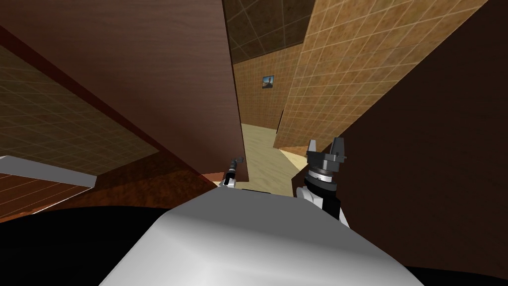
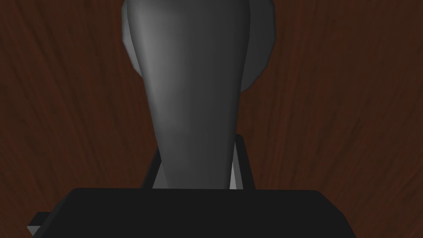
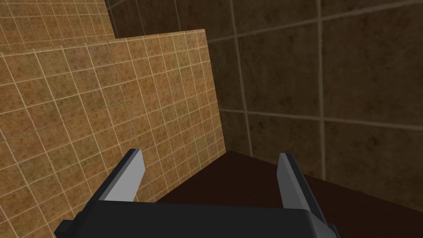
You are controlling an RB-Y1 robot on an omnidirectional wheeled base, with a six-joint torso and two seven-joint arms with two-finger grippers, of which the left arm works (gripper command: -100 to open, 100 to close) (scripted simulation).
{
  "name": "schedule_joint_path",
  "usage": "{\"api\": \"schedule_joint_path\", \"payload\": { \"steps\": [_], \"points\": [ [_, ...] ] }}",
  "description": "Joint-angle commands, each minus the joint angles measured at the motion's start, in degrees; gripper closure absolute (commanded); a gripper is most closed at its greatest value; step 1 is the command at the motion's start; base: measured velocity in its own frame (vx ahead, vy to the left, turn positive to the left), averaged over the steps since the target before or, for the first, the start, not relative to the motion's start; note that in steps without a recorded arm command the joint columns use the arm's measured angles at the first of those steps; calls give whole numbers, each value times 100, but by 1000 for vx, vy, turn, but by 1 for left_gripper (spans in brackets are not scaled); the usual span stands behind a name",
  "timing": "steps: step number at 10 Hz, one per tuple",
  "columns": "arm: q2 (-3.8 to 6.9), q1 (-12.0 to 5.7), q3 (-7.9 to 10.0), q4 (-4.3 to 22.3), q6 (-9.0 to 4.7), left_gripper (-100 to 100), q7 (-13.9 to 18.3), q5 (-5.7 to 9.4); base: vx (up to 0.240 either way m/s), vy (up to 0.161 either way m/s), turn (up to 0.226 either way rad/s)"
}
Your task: Push the door open
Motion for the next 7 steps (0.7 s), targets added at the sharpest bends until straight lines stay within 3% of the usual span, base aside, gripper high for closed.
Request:
{"api": "schedule_joint_path", "payload": {
  "steps": [1, 4, 7],
  "points": [
    [-25, -14, 63, -60, 2, 100, -34, 35, 147, -76, 62],
    [-84, -17, 174, -56, 4, 100, -78, 97, 150, -74, 52],
    [33, 33, 310, -64, 20, 100, -106, 170, 136, -36, 47]
  ]
}}
